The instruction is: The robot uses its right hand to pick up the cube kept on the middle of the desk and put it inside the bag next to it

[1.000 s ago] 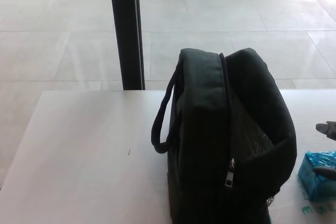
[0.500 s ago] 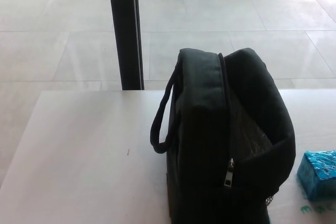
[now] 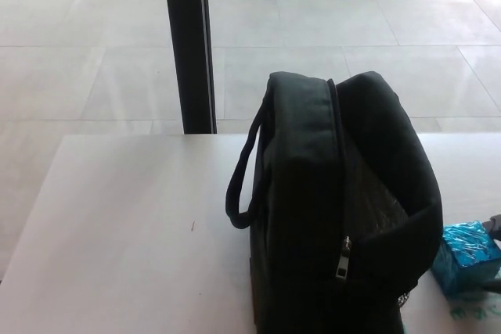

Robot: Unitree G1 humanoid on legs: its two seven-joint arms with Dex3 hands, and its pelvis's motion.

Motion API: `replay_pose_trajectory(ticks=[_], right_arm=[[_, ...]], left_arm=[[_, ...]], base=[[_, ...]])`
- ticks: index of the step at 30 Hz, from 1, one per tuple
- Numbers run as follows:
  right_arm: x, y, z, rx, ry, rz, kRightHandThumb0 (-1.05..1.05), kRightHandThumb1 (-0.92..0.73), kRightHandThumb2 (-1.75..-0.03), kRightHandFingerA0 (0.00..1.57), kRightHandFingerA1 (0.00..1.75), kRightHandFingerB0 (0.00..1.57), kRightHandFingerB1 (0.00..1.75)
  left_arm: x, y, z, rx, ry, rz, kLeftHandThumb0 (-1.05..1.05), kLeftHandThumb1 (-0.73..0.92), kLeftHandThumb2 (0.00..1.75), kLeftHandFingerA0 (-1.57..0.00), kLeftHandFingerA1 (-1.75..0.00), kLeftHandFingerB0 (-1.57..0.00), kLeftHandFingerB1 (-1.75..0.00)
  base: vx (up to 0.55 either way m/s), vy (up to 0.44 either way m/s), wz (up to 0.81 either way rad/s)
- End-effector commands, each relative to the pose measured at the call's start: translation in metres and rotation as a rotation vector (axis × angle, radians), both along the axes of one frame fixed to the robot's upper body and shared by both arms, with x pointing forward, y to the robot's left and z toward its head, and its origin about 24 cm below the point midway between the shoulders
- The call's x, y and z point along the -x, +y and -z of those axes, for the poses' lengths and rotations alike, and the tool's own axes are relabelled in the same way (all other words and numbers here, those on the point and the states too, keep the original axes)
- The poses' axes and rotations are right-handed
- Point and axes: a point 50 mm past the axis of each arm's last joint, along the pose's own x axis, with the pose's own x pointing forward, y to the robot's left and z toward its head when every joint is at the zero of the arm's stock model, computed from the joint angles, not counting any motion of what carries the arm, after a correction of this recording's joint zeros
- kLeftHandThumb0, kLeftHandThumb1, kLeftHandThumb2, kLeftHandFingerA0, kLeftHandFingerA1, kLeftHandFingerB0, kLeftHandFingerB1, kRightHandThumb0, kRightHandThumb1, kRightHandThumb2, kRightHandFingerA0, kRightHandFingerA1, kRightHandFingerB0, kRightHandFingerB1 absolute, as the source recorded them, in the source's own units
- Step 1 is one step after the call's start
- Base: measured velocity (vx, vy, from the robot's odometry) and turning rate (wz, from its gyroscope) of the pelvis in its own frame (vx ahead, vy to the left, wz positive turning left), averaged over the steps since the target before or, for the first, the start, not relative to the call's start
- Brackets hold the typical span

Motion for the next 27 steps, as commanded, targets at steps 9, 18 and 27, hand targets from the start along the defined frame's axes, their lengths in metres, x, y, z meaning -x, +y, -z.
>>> replay_pose_trajectory(ticks=[9, 18, 27], right_arm=[[-0.02, -0.02, -0.053, 0.24, -0.086, 0.028, -0.81, -0.5, -0.9, 0.0, 0.19, 0.0, 0.03], [-0.019, -0.015, -0.054, 0.246, -0.061, -0.02, -0.87, -0.35, -0.72, 0.0, 0.0, 0.0, 0.0], [-0.023, 0.02, -0.062, 0.197, -0.045, -0.143, -0.87, -0.44, -0.73, 0.0, 0.0, 0.0, 0.0]], left_arm=[[-0.003, 0.003, -0.003, 0.01, -0.015, -0.019, -0.65, 0.57, 0.92, -0.26, -0.57, -0.24, -0.52], [0.0, 0.004, -0.001, -0.007, -0.006, 0.0, -0.59, 0.74, 0.61, -0.3, -0.51, -0.34, -0.43], [0.002, 0.006, 0.001, -0.012, 0.005, -0.008, -0.67, 0.58, 0.95, -0.31, -0.6, -0.25, -0.52]], base=[[0.0, 0.0, 0.0], [0.0, 0.0, 0.0], [0.0, 0.0, 0.0]])
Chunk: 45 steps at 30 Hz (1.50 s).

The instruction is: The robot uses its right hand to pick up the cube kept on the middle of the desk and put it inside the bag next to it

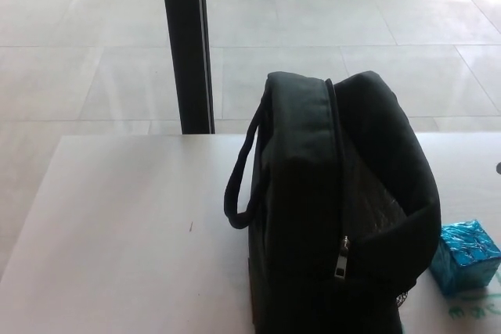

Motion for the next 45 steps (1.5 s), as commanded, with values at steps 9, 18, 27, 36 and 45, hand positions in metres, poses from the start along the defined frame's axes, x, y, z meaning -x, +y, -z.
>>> replay_pose_trajectory(ticks=[9, 18, 27, 36, 45], right_arm=[[0.005, 0.026, -0.004, -0.055, 0.027, -0.09, -0.96, -0.55, -0.92, 0.0, 0.1, 0.0, 0.06], [0.018, 0.032, 0.018, -0.091, 0.075, -0.11, -0.93, -0.54, -0.92, 0.0, 0.09, 0.0, 0.03], [0.021, 0.036, 0.052, -0.101, 0.125, -0.094, -0.94, -0.54, -0.9, 0.0, 0.13, 0.0, 0.02], [0.011, 0.051, 0.056, -0.098, 0.073, -0.091, -0.94, -0.55, -0.91, 0.0, 0.15, 0.0, 0.01], [0.006, 0.041, 0.071, -0.113, 0.052, 0.033, -0.78, -0.47, -0.83, 0.0, 0.17, 0.0, 0.1]], left_arm=[[0.004, 0.005, -0.002, -0.003, 0.0, -0.013, -0.57, 0.74, 0.59, -0.3, -0.5, -0.33, -0.43], [0.001, 0.006, -0.005, -0.004, -0.011, 0.002, -0.62, 0.75, 0.62, -0.28, -0.51, -0.32, -0.42], [-0.002, 0.006, -0.007, -0.029, -0.009, 0.02, -0.7, 0.63, 0.99, -0.25, -0.57, -0.3, -0.54], [-0.006, 0.005, -0.009, -0.033, -0.017, 0.041, -0.73, 0.64, 1.01, -0.27, -0.58, -0.29, -0.55], [-0.007, 0.006, -0.011, -0.034, -0.019, 0.043, -0.72, 0.65, 1.02, -0.28, -0.59, -0.27, -0.54]], base=[[0.0, 0.0, 0.0], [0.0, 0.0, 0.0], [0.0, 0.0, 0.0], [0.0, 0.0, 0.0], [0.0, 0.0, 0.0]])
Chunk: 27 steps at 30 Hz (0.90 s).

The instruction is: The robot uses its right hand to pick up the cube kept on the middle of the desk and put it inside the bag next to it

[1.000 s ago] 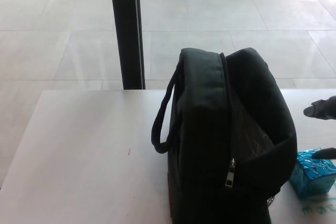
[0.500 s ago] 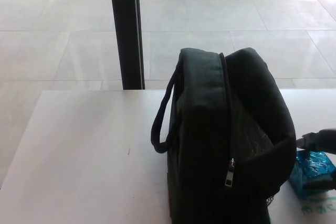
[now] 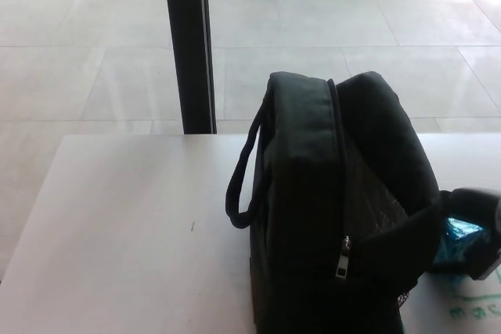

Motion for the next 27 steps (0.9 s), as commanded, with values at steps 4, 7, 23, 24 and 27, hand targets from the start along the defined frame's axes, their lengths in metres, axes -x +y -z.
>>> replay_pose_trajectory(ticks=[4, 7, 23, 24, 27], right_arm=[[0.004, -0.02, 0.015, 0.176, 0.042, 0.061, -0.8, -0.49, -0.78, 0.0, 0.16, 0.0, 0.04], [0.007, -0.029, 0.017, 0.304, 0.109, 0.032, -0.68, -0.46, -0.71, 0.0, 0.19, 0.0, 0.0], [0.04, -0.045, 0.047, 0.601, -0.227, -0.259, -0.26, -0.71, -0.62, 0.72, 1.62, 0.62, 0.69], [0.042, -0.044, 0.048, 0.587, -0.307, -0.306, -0.27, -0.75, -0.64, 0.73, 1.62, 0.72, 0.99], [0.045, -0.042, 0.051, 0.542, -0.446, -0.348, -0.29, -0.82, -0.66, 0.81, 1.75, 0.72, 1.28]], left_arm=[[-0.006, 0.004, -0.008, -0.023, -0.03, 0.011, -0.69, 0.78, 0.64, -0.29, -0.5, -0.32, -0.44], [-0.006, 0.005, -0.007, -0.034, -0.024, 0.021, -0.72, 0.66, 1.03, -0.27, -0.57, -0.28, -0.54], [-0.002, 0.005, -0.005, -0.02, -0.025, 0.008, -0.71, 0.64, 1.01, -0.27, -0.57, -0.31, -0.55], [-0.002, 0.005, -0.005, -0.024, -0.024, 0.013, -0.72, 0.64, 1.01, -0.27, -0.57, -0.3, -0.55], [-0.003, 0.006, -0.007, -0.026, -0.03, 0.014, -0.71, 0.64, 1.01, -0.28, -0.58, -0.29, -0.54]], base=[[0.0, 0.0, 0.0], [0.0, 0.0, 0.0], [0.0, 0.0, 0.0], [0.0, 0.0, 0.0], [0.0, 0.0, 0.0]])
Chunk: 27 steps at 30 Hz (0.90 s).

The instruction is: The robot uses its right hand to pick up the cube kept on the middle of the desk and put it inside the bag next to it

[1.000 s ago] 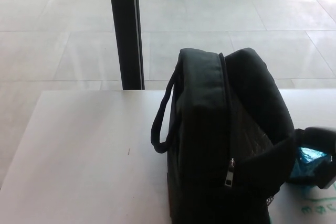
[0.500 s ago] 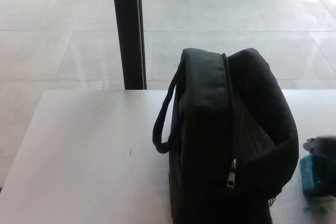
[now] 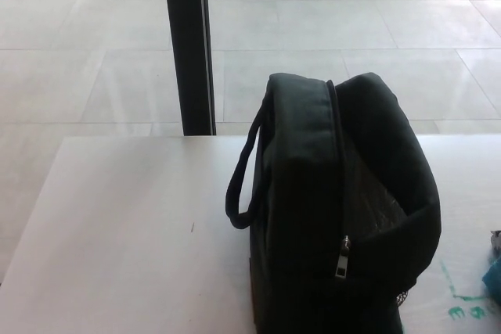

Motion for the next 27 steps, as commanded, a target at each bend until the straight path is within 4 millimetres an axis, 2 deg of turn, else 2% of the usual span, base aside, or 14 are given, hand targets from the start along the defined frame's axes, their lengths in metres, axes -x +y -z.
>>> replay_pose_trajectory(ticks=[1, 6, 8, 9, 11, 13, 14, 18, 20, 21, 22, 24, 25, 27], right_arm=[[0.023, -0.001, 0.025, 0.033, -0.37, -0.385, -0.26, -0.75, -0.67, 0.82, 1.75, 0.71, 1.13], [0.025, 0.005, 0.023, -0.065, -0.537, -0.451, -0.26, -0.69, -0.63, 0.89, 1.75, 0.84, 0.8], [0.025, 0.005, 0.021, -0.093, -0.55, -0.46, -0.25, -0.7, -0.63, 0.87, 1.7, 0.85, 0.86], [0.025, 0.007, 0.018, -0.152, -0.584, -0.457, -0.25, -0.61, -0.76, 1.04, 1.55, 0.89, 1.06], [0.024, 0.008, 0.015, -0.189, -0.595, -0.453, -0.2, -0.69, -0.75, 0.86, 1.7, 0.78, 1.23], [0.022, 0.009, 0.01, -0.245, -0.619, -0.423, -0.17, -0.6, -0.93, 0.88, 1.75, 0.68, 1.49], [0.018, 0.012, -0.001, -0.32, -0.686, -0.396, -0.23, -0.49, -1.04, 1.19, 1.4, 0.89, 1.22], [0.013, 0.012, -0.015, -0.38, -0.746, -0.369, -0.14, -0.56, -1.0, 0.87, 1.75, 0.62, 1.64], [0.008, 0.011, -0.034, -0.422, -0.789, -0.336, -0.18, -0.51, -1.05, 1.17, 1.4, 0.92, 1.25], [0.006, 0.01, -0.041, -0.437, -0.81, -0.33, -0.14, -0.61, -0.96, 0.86, 1.75, 0.67, 1.56], [0.003, 0.009, -0.051, -0.46, -0.848, -0.327, -0.13, -0.57, -0.98, 0.88, 1.75, 0.71, 1.52], [0.001, 0.007, -0.058, -0.481, -0.879, -0.324, -0.13, -0.58, -1.0, 0.87, 1.75, 0.7, 1.55], [0.0, 0.005, -0.066, -0.509, -0.901, -0.311, -0.13, -0.56, -1.04, 0.87, 1.75, 0.71, 1.56], [-0.004, 0.002, -0.084, -0.523, -0.971, -0.331, -0.09, -0.55, -1.06, 0.85, 1.75, 0.71, 1.55]], left_arm=[[0.001, 0.005, -0.006, -0.023, -0.02, 0.006, -0.71, 0.64, 1.01, -0.31, -0.59, -0.29, -0.54], [0.001, 0.006, -0.006, -0.015, -0.02, 0.013, -0.72, 0.64, 1.01, -0.26, -0.56, -0.3, -0.55], [0.001, 0.006, -0.005, -0.013, -0.018, 0.011, -0.72, 0.64, 1.0, -0.26, -0.56, -0.28, -0.53], [0.0, 0.005, -0.006, -0.015, -0.021, 0.007, -0.66, 0.78, 0.63, -0.3, -0.48, -0.33, -0.42], [0.0, 0.005, -0.006, -0.016, -0.019, 0.007, -0.7, 0.64, 1.0, -0.27, -0.57, -0.29, -0.54], [0.0, 0.005, -0.006, -0.018, -0.02, 0.01, -0.65, 0.78, 0.63, -0.29, -0.48, -0.33, -0.42], [-0.001, 0.005, -0.007, -0.028, -0.021, 0.015, -0.7, 0.64, 1.0, -0.26, -0.56, -0.29, -0.54], [-0.001, 0.006, -0.007, -0.022, -0.025, 0.011, -0.71, 0.63, 1.0, -0.27, -0.57, -0.29, -0.54], [0.0, 0.006, -0.006, -0.024, -0.02, 0.013, -0.67, 0.77, 0.64, -0.29, -0.49, -0.33, -0.43], [0.001, 0.006, -0.006, -0.023, -0.018, 0.011, -0.66, 0.77, 0.63, -0.29, -0.48, -0.33, -0.42], [0.001, 0.007, -0.006, -0.022, -0.017, 0.006, -0.7, 0.63, 1.0, -0.25, -0.56, -0.3, -0.54], [0.001, 0.007, -0.006, -0.023, -0.02, 0.01, -0.66, 0.76, 0.63, -0.3, -0.49, -0.33, -0.43], [0.001, 0.007, -0.005, -0.026, -0.021, 0.009, -0.72, 0.63, 1.0, -0.27, -0.57, -0.3, -0.54], [0.002, 0.007, -0.005, -0.013, -0.019, -0.003, -0.71, 0.62, 0.99, -0.25, -0.56, -0.31, -0.55]], base=[[0.0, 0.0, 0.0], [0.0, 0.0, 0.0], [0.0, 0.0, 0.0], [0.0, 0.0, 0.0], [0.0, 0.0, 0.0], [0.0, 0.0, 0.0], [0.0, 0.0, 0.0], [0.0, 0.0, 0.0], [0.0, 0.0, 0.0], [0.0, 0.0, 0.0], [0.0, 0.0, 0.0], [0.0, 0.0, 0.0], [0.0, 0.0, 0.0], [0.0, 0.0, 0.0]])
